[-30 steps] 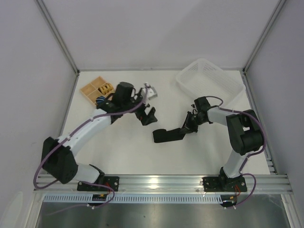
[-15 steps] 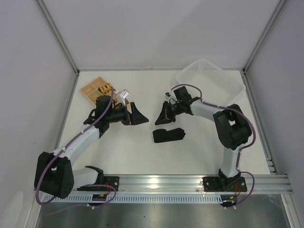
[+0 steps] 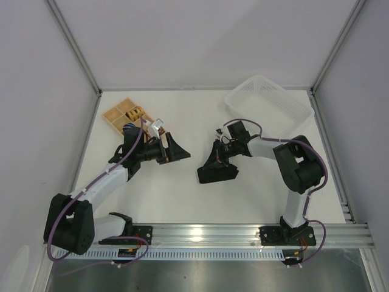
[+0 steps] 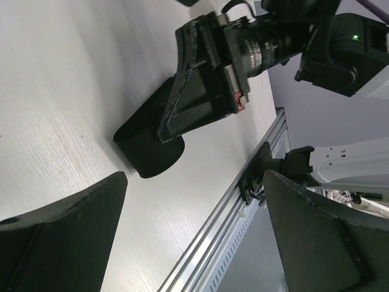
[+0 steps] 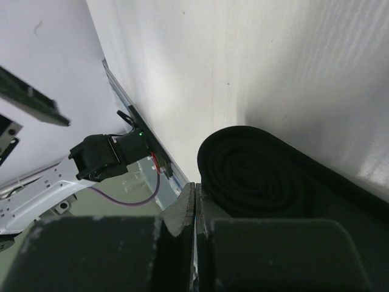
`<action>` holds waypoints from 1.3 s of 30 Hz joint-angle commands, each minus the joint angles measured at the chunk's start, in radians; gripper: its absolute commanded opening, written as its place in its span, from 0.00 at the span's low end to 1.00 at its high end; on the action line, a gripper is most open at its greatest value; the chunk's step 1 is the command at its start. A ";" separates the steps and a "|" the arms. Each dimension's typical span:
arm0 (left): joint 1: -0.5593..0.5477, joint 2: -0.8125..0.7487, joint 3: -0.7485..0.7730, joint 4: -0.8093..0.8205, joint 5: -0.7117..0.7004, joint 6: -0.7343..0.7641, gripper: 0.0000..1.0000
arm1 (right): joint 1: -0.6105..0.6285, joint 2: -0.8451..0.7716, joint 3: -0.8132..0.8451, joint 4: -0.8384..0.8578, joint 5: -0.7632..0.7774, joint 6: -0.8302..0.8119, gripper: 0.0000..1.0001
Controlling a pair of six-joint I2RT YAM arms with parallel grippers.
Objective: Roll the ties
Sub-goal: Roll the tie
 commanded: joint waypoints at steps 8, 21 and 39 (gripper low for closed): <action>-0.058 0.084 -0.009 0.018 -0.057 -0.051 1.00 | -0.054 -0.106 -0.066 0.104 -0.061 -0.023 0.00; -0.108 0.290 -0.034 0.113 -0.114 -0.189 0.91 | -0.059 0.013 -0.146 0.205 -0.044 -0.058 0.00; -0.232 0.427 0.022 0.122 -0.147 -0.283 0.85 | -0.077 -0.013 -0.180 0.260 -0.035 -0.024 0.00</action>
